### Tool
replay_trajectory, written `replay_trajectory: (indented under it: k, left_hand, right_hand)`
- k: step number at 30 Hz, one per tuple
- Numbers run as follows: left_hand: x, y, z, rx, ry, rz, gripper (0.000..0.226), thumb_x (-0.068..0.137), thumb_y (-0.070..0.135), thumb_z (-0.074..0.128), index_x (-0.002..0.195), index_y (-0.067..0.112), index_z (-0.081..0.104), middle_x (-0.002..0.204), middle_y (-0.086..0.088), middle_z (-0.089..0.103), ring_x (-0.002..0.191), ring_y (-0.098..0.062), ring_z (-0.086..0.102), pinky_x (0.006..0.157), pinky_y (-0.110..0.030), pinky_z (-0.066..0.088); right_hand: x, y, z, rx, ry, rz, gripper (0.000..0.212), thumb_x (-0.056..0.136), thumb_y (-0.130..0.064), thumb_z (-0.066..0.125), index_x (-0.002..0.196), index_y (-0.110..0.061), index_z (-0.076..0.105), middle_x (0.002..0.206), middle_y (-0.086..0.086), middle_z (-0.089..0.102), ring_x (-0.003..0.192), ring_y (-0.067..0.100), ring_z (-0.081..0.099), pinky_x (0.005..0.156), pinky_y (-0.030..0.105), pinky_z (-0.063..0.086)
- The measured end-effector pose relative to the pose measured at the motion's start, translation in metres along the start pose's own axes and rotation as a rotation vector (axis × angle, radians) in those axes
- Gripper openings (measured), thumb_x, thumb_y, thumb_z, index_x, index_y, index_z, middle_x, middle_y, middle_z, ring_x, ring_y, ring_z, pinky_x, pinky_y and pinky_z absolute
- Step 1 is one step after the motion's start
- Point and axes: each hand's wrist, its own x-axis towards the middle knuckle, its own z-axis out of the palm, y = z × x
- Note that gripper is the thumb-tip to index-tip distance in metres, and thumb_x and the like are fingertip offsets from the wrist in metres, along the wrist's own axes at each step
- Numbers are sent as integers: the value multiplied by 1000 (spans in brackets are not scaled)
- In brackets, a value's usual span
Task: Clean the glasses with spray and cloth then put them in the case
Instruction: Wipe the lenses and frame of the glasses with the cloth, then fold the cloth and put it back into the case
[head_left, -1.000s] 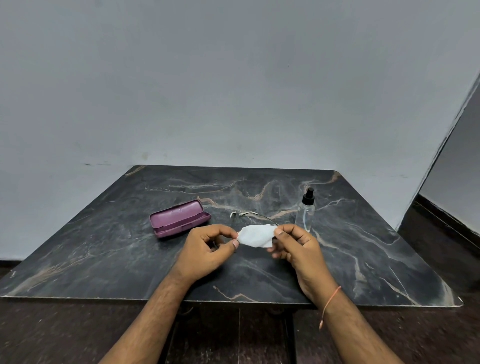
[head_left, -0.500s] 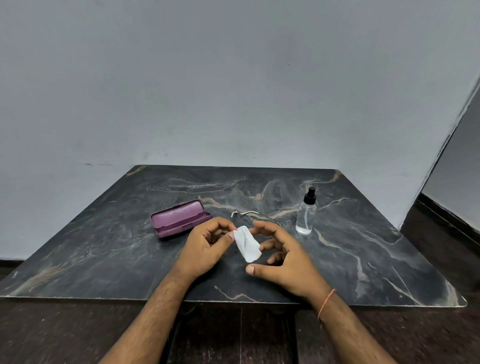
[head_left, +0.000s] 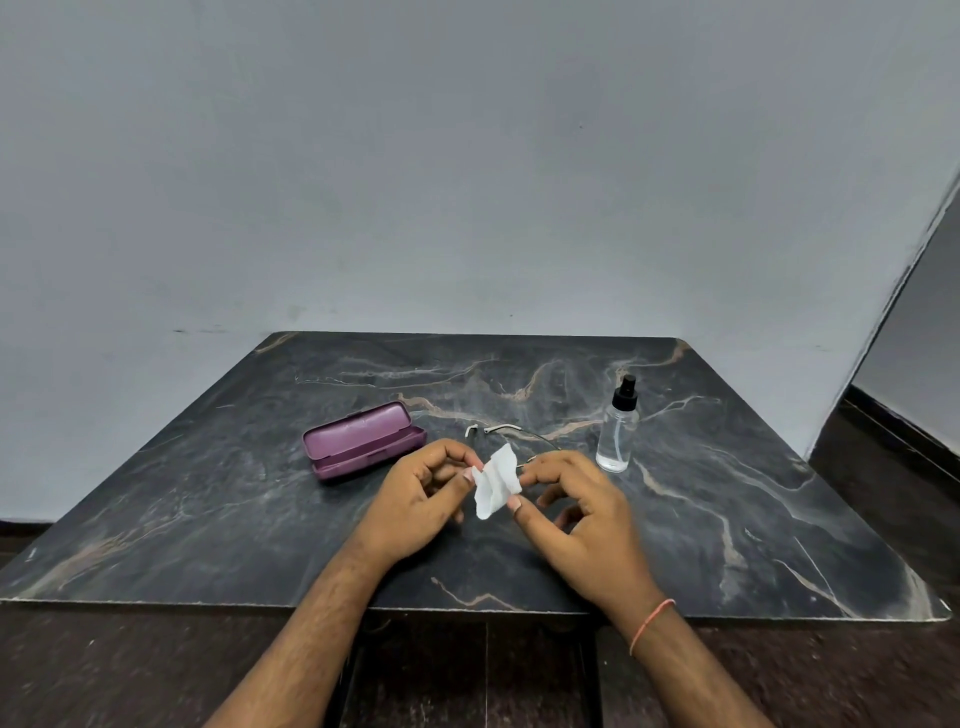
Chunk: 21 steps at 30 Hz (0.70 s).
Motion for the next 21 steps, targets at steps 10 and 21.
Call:
replay_trajectory:
  k: [10, 21]
  left_hand:
    - [-3, -1, -3, -88, -62, -34, 49, 109, 51, 32, 139, 29, 65, 92, -9, 84, 63, -25, 64, 54, -27, 41]
    - [-7, 24, -3, -358, -213, -445, 81, 99, 76, 29, 144, 21, 67, 103, -30, 80, 79, -35, 80, 62, -33, 62]
  right_hand:
    - [0, -6, -3, 96, 116, 122, 7, 89, -32, 81, 94, -36, 78, 82, -15, 73, 60, 6, 62, 55, 18, 47]
    - [4, -8, -11, 417, 17, 349, 8, 91, -26, 78, 98, -30, 78, 81, 5, 80, 68, 19, 75, 68, 23, 58]
